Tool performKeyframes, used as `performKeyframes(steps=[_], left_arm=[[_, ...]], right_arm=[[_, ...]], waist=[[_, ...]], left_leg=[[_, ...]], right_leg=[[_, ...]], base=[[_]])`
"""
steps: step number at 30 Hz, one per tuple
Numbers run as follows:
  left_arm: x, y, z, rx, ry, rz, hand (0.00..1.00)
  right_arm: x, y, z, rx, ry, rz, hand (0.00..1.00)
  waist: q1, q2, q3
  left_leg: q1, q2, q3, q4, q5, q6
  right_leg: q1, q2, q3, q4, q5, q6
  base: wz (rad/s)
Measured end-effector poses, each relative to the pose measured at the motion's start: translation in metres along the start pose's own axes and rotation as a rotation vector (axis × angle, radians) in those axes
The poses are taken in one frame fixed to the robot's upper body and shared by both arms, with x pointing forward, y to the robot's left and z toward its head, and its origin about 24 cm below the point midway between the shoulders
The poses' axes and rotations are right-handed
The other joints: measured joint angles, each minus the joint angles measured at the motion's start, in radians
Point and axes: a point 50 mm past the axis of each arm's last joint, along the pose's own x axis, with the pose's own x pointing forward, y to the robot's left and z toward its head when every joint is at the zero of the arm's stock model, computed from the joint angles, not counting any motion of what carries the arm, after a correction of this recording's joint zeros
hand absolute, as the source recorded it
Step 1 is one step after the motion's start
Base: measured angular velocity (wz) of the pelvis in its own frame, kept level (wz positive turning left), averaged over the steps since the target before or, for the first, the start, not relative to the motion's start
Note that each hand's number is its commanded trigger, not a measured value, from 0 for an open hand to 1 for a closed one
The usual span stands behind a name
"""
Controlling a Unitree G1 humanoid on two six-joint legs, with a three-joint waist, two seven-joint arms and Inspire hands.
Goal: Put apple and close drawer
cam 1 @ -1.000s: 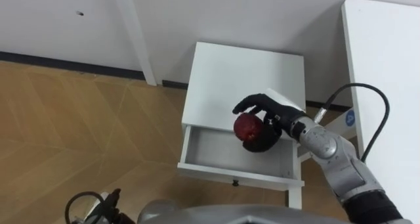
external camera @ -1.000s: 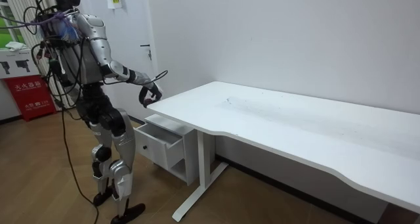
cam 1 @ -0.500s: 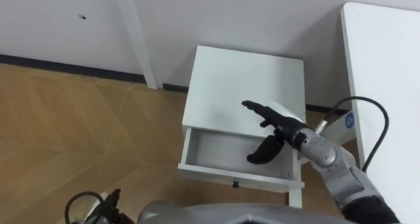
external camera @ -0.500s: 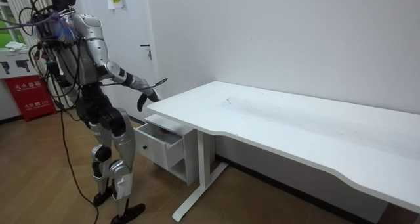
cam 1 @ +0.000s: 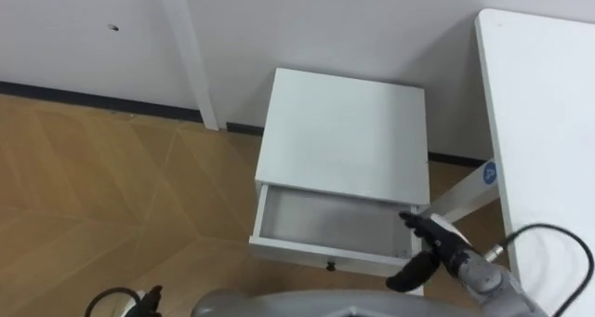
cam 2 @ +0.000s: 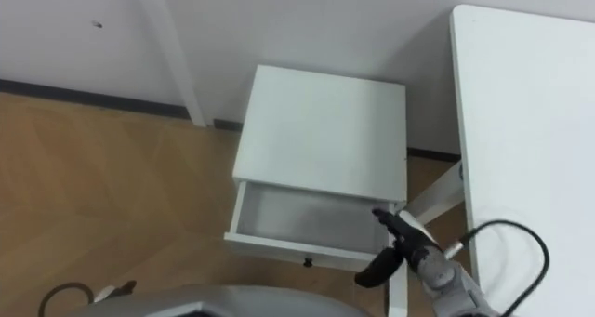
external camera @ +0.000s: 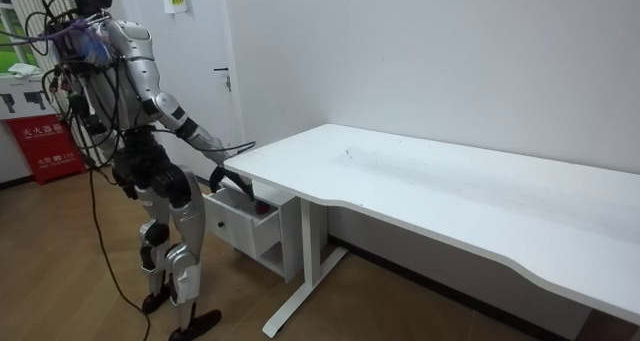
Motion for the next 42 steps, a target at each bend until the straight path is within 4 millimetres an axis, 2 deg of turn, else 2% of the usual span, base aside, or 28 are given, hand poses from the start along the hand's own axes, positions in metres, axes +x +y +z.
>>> performKeyframes(steps=[4,7,11,14,15,18,19,20,21,22,23,24,25,26,27,28,29,30,31,32,34,36,37,39,40,41,42], left_arm=[[-0.001,-0.001,-0.005,-0.047,0.027,0.014,0.0],[-0.001,-0.001,-0.007,-0.057,0.036,0.016,0.0],[-0.002,-0.004,-0.015,-0.068,0.07,0.011,0.0],[-0.003,-0.005,-0.016,-0.075,0.08,0.009,0.0],[-0.003,-0.006,-0.017,-0.07,0.082,0.008,0.0],[-0.003,-0.009,-0.016,-0.076,0.087,-0.001,0.0],[-0.003,-0.013,-0.014,-0.081,0.088,-0.012,0.0],[-0.003,-0.016,-0.012,-0.091,0.085,-0.026,0.0],[-0.002,-0.017,-0.007,-0.096,0.079,-0.043,0.0],[-0.001,-0.017,-0.003,-0.096,0.075,-0.048,0.0],[0.001,-0.012,0.001,-0.092,0.067,-0.043,0.0],[0.003,-0.007,0.005,-0.078,0.054,-0.037,0.0],[0.003,-0.006,0.006,-0.074,0.05,-0.036,0.0],[0.004,-0.003,0.008,-0.05,0.041,-0.035,0.0],[0.005,0.005,0.011,-0.031,0.034,-0.021,0.0],[0.006,0.009,0.011,-0.024,0.036,-0.015,0.0],[0.006,0.014,0.011,-0.021,0.038,-0.005,0.0],[0.007,0.017,0.011,-0.047,0.047,0.001,0.0],[0.007,0.018,0.01,-0.052,0.056,0.004,0.0],[0.007,0.021,0.01,-0.061,0.071,0.011,0.0],[0.007,0.021,0.009,-0.061,0.09,0.016,0.0],[0.006,0.016,0.002,-0.066,0.115,0.005,0.0],[0.005,0.013,-0.003,-0.069,0.131,-0.001,0.0],[0.002,0.011,-0.014,-0.073,0.16,-0.005,0.0],[0.001,0.008,-0.02,-0.072,0.173,-0.011,0.0],[-0.001,0.007,-0.026,-0.077,0.184,-0.011,0.0],[-0.002,0.006,-0.028,-0.079,0.192,-0.011,0.0]], right_arm=[[0.0,0.008,-0.014,0.035,0.052,-0.015,0.0],[-0.001,0.012,-0.024,0.022,0.103,-0.022,0.0],[-0.008,0.022,-0.048,0.006,0.232,0.002,0.0],[-0.014,0.03,-0.063,0.01,0.323,0.024,0.0],[-0.019,0.036,-0.073,0.014,0.371,0.043,0.0],[-0.026,0.042,-0.084,0.025,0.439,0.078,0.0],[-0.028,0.042,-0.089,0.05,0.473,0.077,0.0],[-0.029,0.041,-0.092,0.073,0.491,0.073,0.0],[-0.03,0.039,-0.093,0.082,0.501,0.066,0.0],[-0.03,0.039,-0.093,0.092,0.506,0.064,0.0],[-0.031,0.039,-0.094,0.119,0.513,0.061,0.0],[-0.032,0.037,-0.097,0.14,0.524,0.051,0.0],[-0.032,0.036,-0.097,0.151,0.526,0.044,0.0],[-0.031,0.032,-0.096,0.157,0.522,0.036,0.0],[-0.029,0.033,-0.093,0.171,0.512,0.042,0.0],[-0.027,0.032,-0.089,0.175,0.498,0.044,0.0],[-0.026,0.03,-0.087,0.18,0.483,0.046,0.0],[-0.025,0.03,-0.087,0.195,0.473,0.041,0.0],[-0.025,0.029,-0.086,0.199,0.468,0.037,0.0],[-0.026,0.033,-0.087,0.194,0.467,0.044,0.0],[-0.03,0.038,-0.092,0.187,0.483,0.063,0.0],[-0.031,0.038,-0.094,0.185,0.491,0.058,0.0],[-0.032,0.038,-0.096,0.2,0.495,0.051,0.0],[-0.033,0.037,-0.097,0.211,0.503,0.045,0.0],[-0.033,0.034,-0.098,0.214,0.51,0.037,0.0],[-0.032,0.032,-0.097,0.216,0.512,0.031,0.0],[-0.032,0.033,-0.097,0.222,0.517,0.031,0.0]], waist=[[0.003,0.01,0.0024],[0.002,0.022,0.001],[-0.021,0.029,-0.003],[-0.026,0.034,-0.004],[-0.029,0.037,-0.0036],[-0.037,0.041,-0.0013],[-0.05,0.047,0.0023],[-0.055,0.056,0.0046],[-0.06,0.069,0.0076],[-0.062,0.072,0.0091],[-0.078,0.065,0.0094],[-0.081,0.066,0.0113],[-0.081,0.072,0.0092],[-0.089,0.094,0.0064],[-0.095,0.104,0.0055],[-0.096,0.103,0.0084],[-0.099,0.114,0.0065],[-0.101,0.135,0.009],[-0.103,0.145,0.0082],[-0.105,0.151,0.0122],[-0.106,0.149,0.0142],[-0.106,0.148,0.0134],[-0.103,0.145,0.0134],[-0.099,0.14,0.0161],[-0.098,0.135,0.0161],[-0.096,0.12,0.0167],[-0.096,0.113,0.0171]], left_leg=[[0.017,-0.002,-0.002,-0.006,-0.001,0.002],[0.02,-0.006,-0.008,-0.016,-0.002,0.003],[0.034,-0.021,-0.029,-0.017,-0.007,0.01],[0.034,-0.029,-0.03,-0.015,-0.009,0.015],[0.036,-0.03,-0.03,-0.015,-0.01,0.017],[0.035,-0.035,-0.026,0.0,-0.02,0.028],[0.027,-0.036,-0.025,0.026,-0.034,0.037],[0.016,-0.041,-0.02,0.054,-0.051,0.05],[-0.002,-0.043,-0.019,0.086,-0.072,0.068],[-0.008,-0.048,-0.019,0.099,-0.077,0.077],[-0.023,-0.069,-0.022,0.131,-0.082,0.088],[-0.031,-0.083,-0.02,0.163,-0.095,0.109],[-0.037,-0.082,-0.022,0.179,-0.103,0.119],[-0.058,-0.079,-0.02,0.211,-0.117,0.138],[-0.087,-0.075,-0.013,0.247,-0.125,0.154],[-0.103,-0.071,-0.012,0.266,-0.129,0.16],[-0.131,-0.059,-0.01,0.294,-0.135,0.17],[-0.15,-0.035,-0.008,0.313,-0.139,0.176],[-0.158,-0.024,-0.01,0.316,-0.139,0.177],[-0.163,-0.01,-0.017,0.316,-0.136,0.176],[-0.16,-0.01,-0.026,0.315,-0.142,0.19],[-0.155,-0.016,-0.027,0.319,-0.146,0.197],[-0.155,-0.02,-0.028,0.322,-0.149,0.202],[-0.144,-0.027,-0.031,0.321,-0.148,0.199],[-0.139,-0.038,-0.037,0.317,-0.153,0.193],[-0.129,-0.054,-0.037,0.304,-0.153,0.192],[-0.12,-0.06,-0.038,0.297,-0.152,0.192]], right_leg=[[0.004,-0.002,-0.002,0.0,0.0,0.001],[0.011,-0.005,-0.006,0.0,-0.003,0.004],[0.039,-0.017,-0.029,0.001,-0.011,0.018],[0.04,-0.025,-0.027,0.007,-0.014,0.021],[0.04,-0.027,-0.028,0.019,-0.015,0.024],[0.035,-0.04,-0.034,0.047,-0.025,0.033],[0.024,-0.049,-0.036,0.08,-0.031,0.038],[-0.011,-0.066,-0.037,0.149,-0.044,0.043],[-0.071,-0.089,-0.04,0.275,-0.051,0.044],[-0.11,-0.106,-0.036,0.356,-0.05,0.043],[-0.197,-0.152,-0.02,0.537,-0.034,0.03],[-0.301,-0.179,0.037,0.698,0.04,0.013],[-0.353,-0.183,0.066,0.771,0.099,0.009],[-0.452,-0.172,0.13,0.888,0.245,0.008],[-0.581,-0.147,0.174,1.086,0.302,-0.002],[-0.651,-0.132,0.178,1.217,0.275,-0.002],[-0.775,-0.117,0.153,1.467,0.212,-0.005],[-0.881,-0.098,0.115,1.643,0.164,-0.013],[-0.928,-0.085,0.097,1.706,0.143,-0.019],[-1.006,-0.069,0.069,1.805,0.115,-0.02],[-1.07,-0.077,0.051,1.87,0.092,-0.02],[-1.079,-0.084,0.057,1.871,0.085,-0.02],[-1.051,-0.098,0.059,1.846,0.084,-0.018],[-0.958,-0.12,0.081,1.732,0.078,-0.008],[-0.867,-0.133,0.097,1.576,0.079,-0.004],[-0.752,-0.135,0.109,1.353,0.075,0.007],[-0.681,-0.134,0.11,1.232,0.072,0.013]], base=[[0.01],[0.06],[0.16],[0.02],[0.0],[0.02],[0.0],[0.0],[-0.06],[0.17],[0.18],[0.14],[-0.06],[-0.17],[-0.15],[-0.18],[-0.18],[-0.19],[-0.09],[0.06],[0.16],[0.09],[0.05],[0.08],[0.12],[0.11],[0.18]])
